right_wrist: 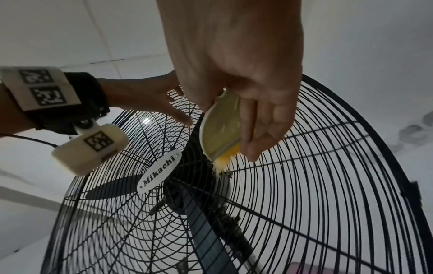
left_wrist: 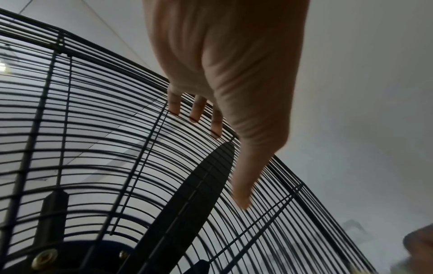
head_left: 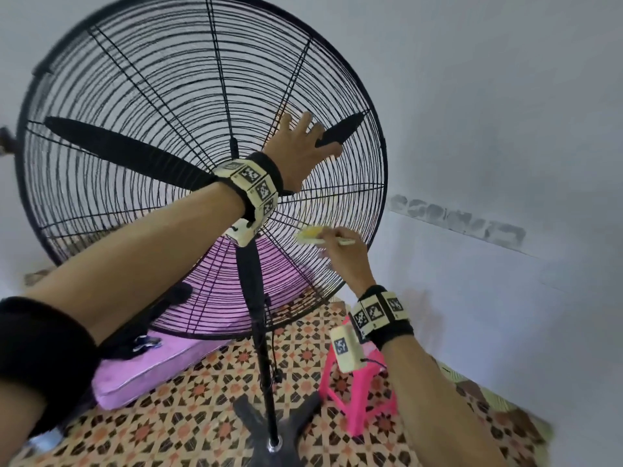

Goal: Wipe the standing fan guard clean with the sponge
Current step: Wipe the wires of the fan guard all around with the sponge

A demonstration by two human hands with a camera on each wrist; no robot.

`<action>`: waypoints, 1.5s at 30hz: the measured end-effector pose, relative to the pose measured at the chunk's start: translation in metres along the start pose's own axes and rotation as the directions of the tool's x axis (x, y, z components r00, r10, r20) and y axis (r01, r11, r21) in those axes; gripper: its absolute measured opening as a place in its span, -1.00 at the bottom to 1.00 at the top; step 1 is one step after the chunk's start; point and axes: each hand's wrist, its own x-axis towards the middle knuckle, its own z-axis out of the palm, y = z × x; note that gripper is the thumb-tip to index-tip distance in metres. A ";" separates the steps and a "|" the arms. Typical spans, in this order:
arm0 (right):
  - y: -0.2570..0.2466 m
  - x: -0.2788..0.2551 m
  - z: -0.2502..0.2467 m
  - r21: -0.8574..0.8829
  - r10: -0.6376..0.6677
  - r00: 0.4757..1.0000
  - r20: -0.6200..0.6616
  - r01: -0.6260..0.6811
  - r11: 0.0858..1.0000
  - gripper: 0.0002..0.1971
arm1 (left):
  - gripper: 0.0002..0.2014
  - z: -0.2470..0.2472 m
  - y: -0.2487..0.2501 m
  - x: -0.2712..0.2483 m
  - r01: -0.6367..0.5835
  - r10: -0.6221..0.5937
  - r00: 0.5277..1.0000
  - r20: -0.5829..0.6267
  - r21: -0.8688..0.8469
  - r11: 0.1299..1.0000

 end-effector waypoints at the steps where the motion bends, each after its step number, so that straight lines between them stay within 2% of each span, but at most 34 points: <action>1: 0.005 -0.003 -0.002 0.010 0.004 1.000 0.026 -0.004 1.000 -0.64 | 0.07 -0.001 0.003 0.002 0.019 -0.019 1.000 -0.007 -0.002 1.000; 3: 0.001 -0.002 -0.012 0.095 -0.049 0.999 -0.009 0.050 0.994 -0.70 | 0.02 0.003 0.012 0.004 0.063 -0.062 0.998 -0.025 0.034 0.997; 5: -0.008 0.007 -0.024 0.198 -0.080 0.990 -0.114 0.102 0.975 -0.75 | -0.07 0.008 0.017 0.005 0.065 -0.060 0.996 -0.059 0.071 0.995; 8: -0.013 0.025 -0.036 0.223 -0.039 0.983 -0.181 0.080 0.971 -0.71 | -0.25 0.005 0.021 0.010 -0.036 0.052 0.993 -0.104 0.155 0.987; 11: -0.001 0.029 -0.035 0.191 0.041 0.984 -0.173 -0.007 0.982 -0.69 | -0.28 -0.001 0.021 0.025 -0.164 0.179 0.982 -0.058 0.201 0.966; 15: 0.013 0.031 -0.034 0.206 0.080 0.985 -0.153 -0.047 0.977 -0.75 | -0.21 -0.003 0.025 0.051 -0.241 0.221 0.968 0.116 0.194 0.951; 17: 0.014 0.037 -0.038 0.211 0.074 0.984 -0.161 -0.039 0.977 -0.74 | -0.19 -0.004 0.030 0.058 -0.256 0.229 0.960 0.164 0.173 0.951; 23: 0.005 0.059 -0.049 0.114 -0.086 0.982 -0.167 0.106 0.988 -0.69 | -0.29 -0.007 0.036 0.066 -0.254 0.223 0.960 0.169 0.195 0.947; 28: 0.022 0.069 -0.044 0.112 -0.058 0.992 -0.113 0.071 0.991 -0.68 | -0.57 -0.015 0.039 0.069 -0.245 0.225 0.967 0.123 0.192 0.950; 31: 0.045 0.043 -0.036 0.060 0.043 0.999 0.011 -0.043 0.997 -0.68 | -0.47 -0.015 0.041 0.067 -0.228 0.203 0.970 0.133 0.212 0.950; 33: 0.043 0.034 -0.041 0.089 0.088 0.994 0.071 -0.094 0.992 -0.71 | -0.38 -0.018 0.043 0.065 -0.224 0.197 0.971 0.138 0.227 0.948; 37: 0.012 0.061 -0.061 0.163 -0.066 0.996 -0.058 0.075 0.984 -0.71 | -0.37 -0.021 0.045 0.064 -0.231 0.205 0.969 0.136 0.216 0.949; 39: 0.010 0.068 -0.060 0.179 -0.075 0.995 -0.072 0.087 0.980 -0.71 | -0.39 -0.020 0.046 0.064 -0.226 0.204 0.971 0.127 0.200 0.953; 41: 0.021 0.061 -0.052 0.114 -0.026 1.000 -0.008 0.027 0.993 -0.70 | -0.36 -0.019 0.045 0.063 -0.222 0.196 0.971 0.139 0.200 0.954; 44: 0.032 0.045 -0.048 0.093 0.149 0.975 0.166 -0.166 0.982 -0.70 | -0.28 -0.019 0.041 0.062 -0.222 0.198 0.971 0.135 0.199 0.954; 45: 0.029 0.046 -0.051 0.108 0.154 0.975 0.162 -0.173 0.979 -0.71 | -0.27 -0.019 0.040 0.062 -0.227 0.204 0.970 0.133 0.191 0.955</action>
